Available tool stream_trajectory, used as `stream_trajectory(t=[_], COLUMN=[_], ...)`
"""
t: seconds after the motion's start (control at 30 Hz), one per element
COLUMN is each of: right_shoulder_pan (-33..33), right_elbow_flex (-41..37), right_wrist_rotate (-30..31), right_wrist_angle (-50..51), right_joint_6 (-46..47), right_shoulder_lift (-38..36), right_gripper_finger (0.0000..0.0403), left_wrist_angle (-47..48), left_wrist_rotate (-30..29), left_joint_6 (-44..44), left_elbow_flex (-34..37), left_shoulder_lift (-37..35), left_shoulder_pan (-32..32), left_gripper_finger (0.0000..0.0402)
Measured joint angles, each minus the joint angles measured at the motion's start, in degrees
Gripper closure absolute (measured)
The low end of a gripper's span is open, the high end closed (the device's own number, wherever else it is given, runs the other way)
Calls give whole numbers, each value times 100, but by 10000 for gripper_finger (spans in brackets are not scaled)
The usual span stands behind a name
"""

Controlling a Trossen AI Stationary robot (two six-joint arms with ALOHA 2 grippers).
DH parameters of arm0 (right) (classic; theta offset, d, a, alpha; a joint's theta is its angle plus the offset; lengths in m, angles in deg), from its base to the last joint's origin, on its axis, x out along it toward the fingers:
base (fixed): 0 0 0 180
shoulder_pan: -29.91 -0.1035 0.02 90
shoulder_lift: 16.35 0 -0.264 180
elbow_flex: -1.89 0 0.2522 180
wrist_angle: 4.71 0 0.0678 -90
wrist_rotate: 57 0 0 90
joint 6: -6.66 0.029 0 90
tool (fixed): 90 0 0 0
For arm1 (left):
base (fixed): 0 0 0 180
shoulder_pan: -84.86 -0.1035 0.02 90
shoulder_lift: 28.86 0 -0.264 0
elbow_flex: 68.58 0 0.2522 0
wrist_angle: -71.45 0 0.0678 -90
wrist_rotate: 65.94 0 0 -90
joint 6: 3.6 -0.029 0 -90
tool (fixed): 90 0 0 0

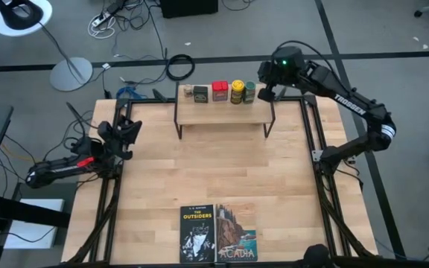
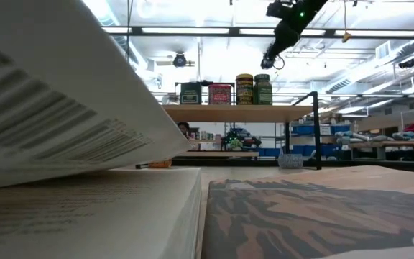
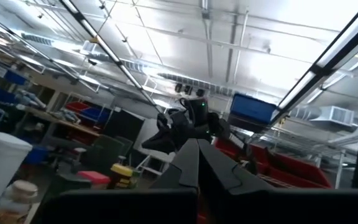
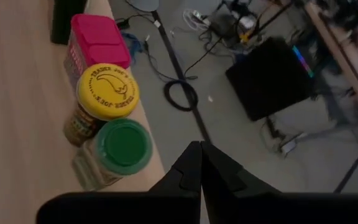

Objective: Shelf spices
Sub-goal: Remove the green seasoning bottle from the shelf

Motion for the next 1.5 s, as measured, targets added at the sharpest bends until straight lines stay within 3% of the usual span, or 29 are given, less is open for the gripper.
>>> stream_trajectory(t=[0.23, 0.4, 0.6, 0.73, 0.87, 1.03, 1.5], right_shoulder_pan=[-37, -193, -411, -601, -759, -852, -624], right_elbow_flex=[330, 510, 514, 514, 514, 512, 503], right_wrist_rotate=[-740, -768, -157, 362, 429, 429, 56], right_wrist_angle=[401, 372, -83, -58, 128, 213, 841], right_joint_6=[-223, 3, 160, 160, -7, -197, 28], right_shoulder_lift=[-120, -118, -124, -124, -124, -97, 201], right_gripper_finger=[401, 400, 396, 398, 394, 379, 314], left_wrist_angle=[-24, -20, 37, 636, 1847, 2655, 2974], left_wrist_rotate=[32, -39, 149, 383, 767, 270, 154], left_joint_6=[-189, -372, -926, -1352, -1851, -2009, -2118], left_elbow_flex=[-770, -1627, -2761, -3500, -4245, -4850, -4973], left_shoulder_lift=[1028, 2227, 3518, 4030, 4313, 4460, 4466], left_shoulder_pan=[0, -1, 0, -1, 0, -2, -2], left_gripper_finger=[396, 396, 396, 396, 396, 396, 396])
